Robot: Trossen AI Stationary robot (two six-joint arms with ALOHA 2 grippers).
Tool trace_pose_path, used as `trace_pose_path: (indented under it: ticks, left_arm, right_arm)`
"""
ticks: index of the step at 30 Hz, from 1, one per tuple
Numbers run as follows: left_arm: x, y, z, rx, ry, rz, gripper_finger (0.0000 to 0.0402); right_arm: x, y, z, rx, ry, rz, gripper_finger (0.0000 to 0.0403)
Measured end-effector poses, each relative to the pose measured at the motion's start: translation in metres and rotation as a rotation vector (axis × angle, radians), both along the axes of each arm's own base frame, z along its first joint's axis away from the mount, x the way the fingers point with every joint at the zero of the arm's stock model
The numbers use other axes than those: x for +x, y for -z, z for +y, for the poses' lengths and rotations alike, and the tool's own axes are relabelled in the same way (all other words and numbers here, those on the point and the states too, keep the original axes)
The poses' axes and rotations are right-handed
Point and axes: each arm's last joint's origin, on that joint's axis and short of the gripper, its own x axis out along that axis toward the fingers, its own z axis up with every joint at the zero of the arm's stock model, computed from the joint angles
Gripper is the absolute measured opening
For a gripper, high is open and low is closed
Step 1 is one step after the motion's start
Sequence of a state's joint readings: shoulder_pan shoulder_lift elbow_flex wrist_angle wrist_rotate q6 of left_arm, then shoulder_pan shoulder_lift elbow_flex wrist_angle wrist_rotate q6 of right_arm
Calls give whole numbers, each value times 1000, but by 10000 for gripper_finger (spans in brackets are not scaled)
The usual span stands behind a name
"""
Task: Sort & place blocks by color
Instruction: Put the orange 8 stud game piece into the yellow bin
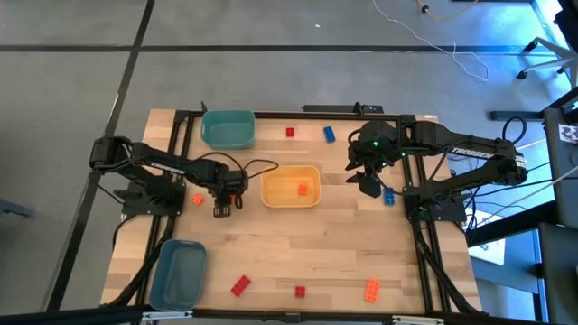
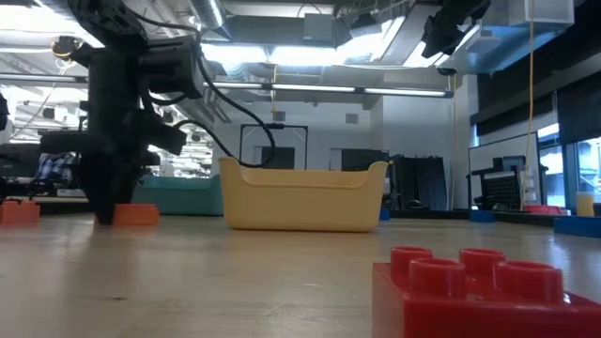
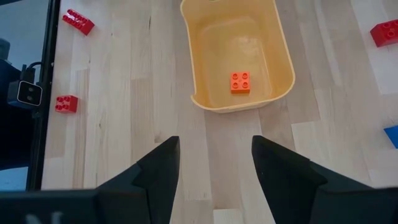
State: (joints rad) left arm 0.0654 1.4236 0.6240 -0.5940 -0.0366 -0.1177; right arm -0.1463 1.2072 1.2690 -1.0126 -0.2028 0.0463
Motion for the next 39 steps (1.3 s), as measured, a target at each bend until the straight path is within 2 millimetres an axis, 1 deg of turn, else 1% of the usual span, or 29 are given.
trace_pose_path:
  ticks: [4, 7, 8, 10, 13, 16, 20, 22, 25, 28, 32, 35, 39]
  left_arm:
    - [1, -8, 0, -34, -82, -65, 132]
    - [4, -20, 3, -57, -165, -113, 132]
    - [2, -26, 5, -58, -193, -126, 132]
    - [6, -41, 9, -62, -243, -184, 132]
    - [10, -58, 18, -43, -337, -192, 132]
    - [15, -83, 31, -21, -424, -214, 132]
    - [19, -110, 50, 2, -492, -268, 132]
    - [22, -126, 57, 7, -492, -309, 132]
    - [25, -148, 62, -8, -465, -360, 132]
    - [32, -171, 61, 4, -435, -458, 132]
    - [47, -195, 56, 27, -389, -548, 132]
    - [64, -204, 51, 39, -318, -563, 132]
    - [95, -196, 42, 39, -225, -518, 132]
  right_arm:
    - [0, 0, 0, -1, -1, 0, 202]
    - [0, 0, 0, -1, -2, -1, 202]
    - [0, 0, 0, -1, -2, -1, 202]
    - [0, 0, 0, -1, -2, -1, 202]
    - [0, 0, 0, -1, -1, -1, 202]
    - [0, 0, 0, -1, -2, -1, 202]
    - [0, 0, 0, -2, -2, -1, 202]
    - [0, 0, 0, -1, -1, -1, 202]
    - [0, 0, 0, -2, -1, -1, 202]
    - [0, 0, 0, -1, -2, -1, 202]
    - [0, 0, 0, -2, -2, -1, 202]
    - [0, 0, 0, -2, -2, -1, 202]
    - [0, 0, 0, -2, -2, -2, 202]
